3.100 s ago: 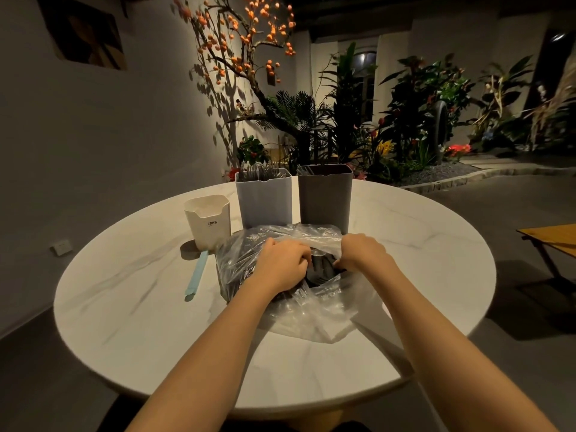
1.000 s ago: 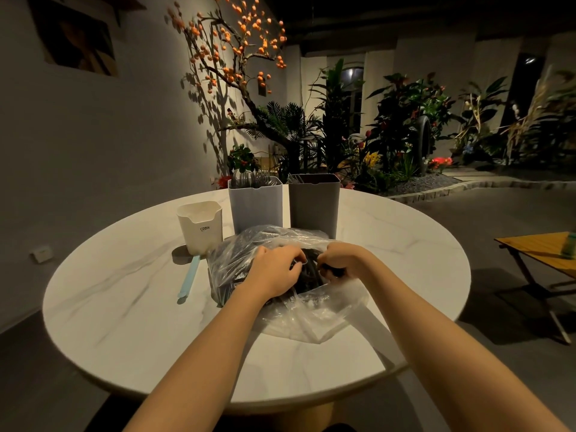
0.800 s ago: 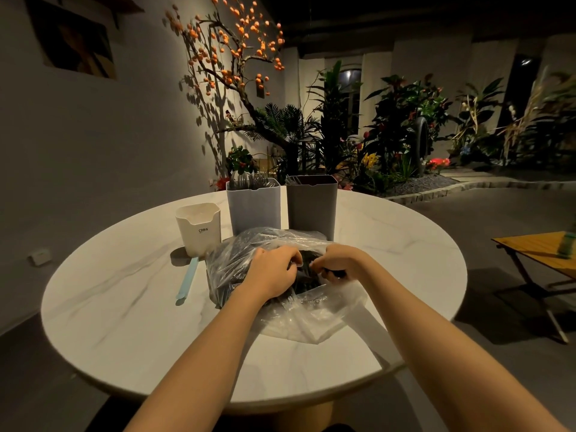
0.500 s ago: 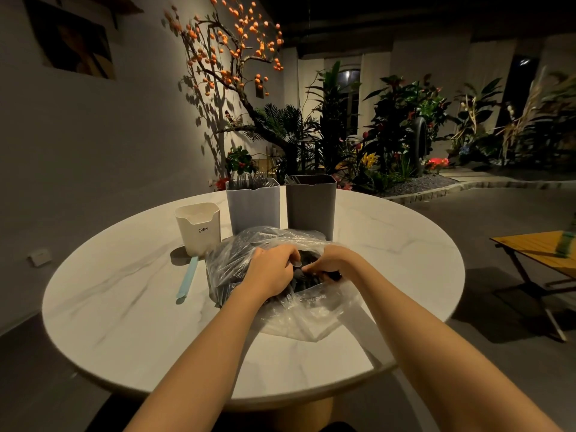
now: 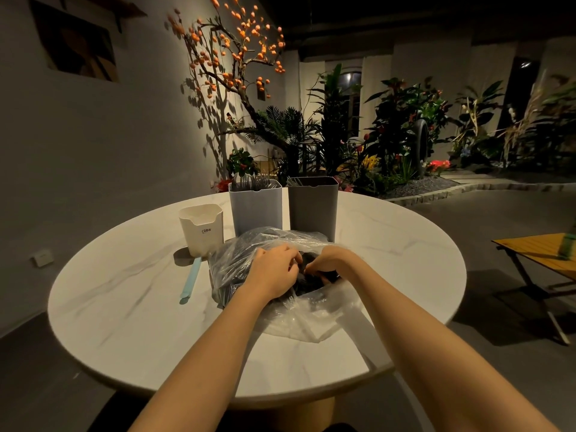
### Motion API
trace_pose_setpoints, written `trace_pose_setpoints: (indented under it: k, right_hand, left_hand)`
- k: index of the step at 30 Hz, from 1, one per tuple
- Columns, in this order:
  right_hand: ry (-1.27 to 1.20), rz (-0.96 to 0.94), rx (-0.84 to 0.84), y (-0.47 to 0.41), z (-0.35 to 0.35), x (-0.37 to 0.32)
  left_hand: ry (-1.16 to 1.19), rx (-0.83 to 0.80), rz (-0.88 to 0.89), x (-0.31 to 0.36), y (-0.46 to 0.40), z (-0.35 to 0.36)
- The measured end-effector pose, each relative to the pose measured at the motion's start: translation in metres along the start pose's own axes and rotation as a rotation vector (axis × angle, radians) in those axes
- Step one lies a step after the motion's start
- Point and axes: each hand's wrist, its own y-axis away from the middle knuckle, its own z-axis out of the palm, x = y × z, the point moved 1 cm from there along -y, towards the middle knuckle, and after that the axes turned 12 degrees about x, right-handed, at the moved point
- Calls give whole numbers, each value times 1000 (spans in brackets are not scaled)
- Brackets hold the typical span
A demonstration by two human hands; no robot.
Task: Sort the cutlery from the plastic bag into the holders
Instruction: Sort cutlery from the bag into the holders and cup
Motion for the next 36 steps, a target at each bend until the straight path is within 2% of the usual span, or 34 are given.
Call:
trace_pose_setpoints:
  k: [4, 11, 17, 22, 26, 30, 36]
  right_hand:
    - [-99, 40, 9, -1, 1, 6]
    - [-183, 54, 12, -7, -2, 1]
    - [-562, 218, -103, -8, -9, 6]
    - [-539, 183, -163, -7, -12, 16]
    - [-535, 150, -194, -2, -18, 24]
    - [-616, 126, -301, 5, -26, 29]
    - [-612, 60, -366, 19, -41, 21]
  left_hand:
    - [-105, -42, 23, -1, 1, 0]
    - [-98, 2, 47, -2, 4, 1]
    - [-9, 147, 120, -2, 3, 1]
    - [69, 268, 128, 2, -2, 0]
    - [51, 261, 171, 11, -6, 1]
    - [197, 278, 45, 14, -11, -3]
    - [192, 154, -92, 18, -16, -8]
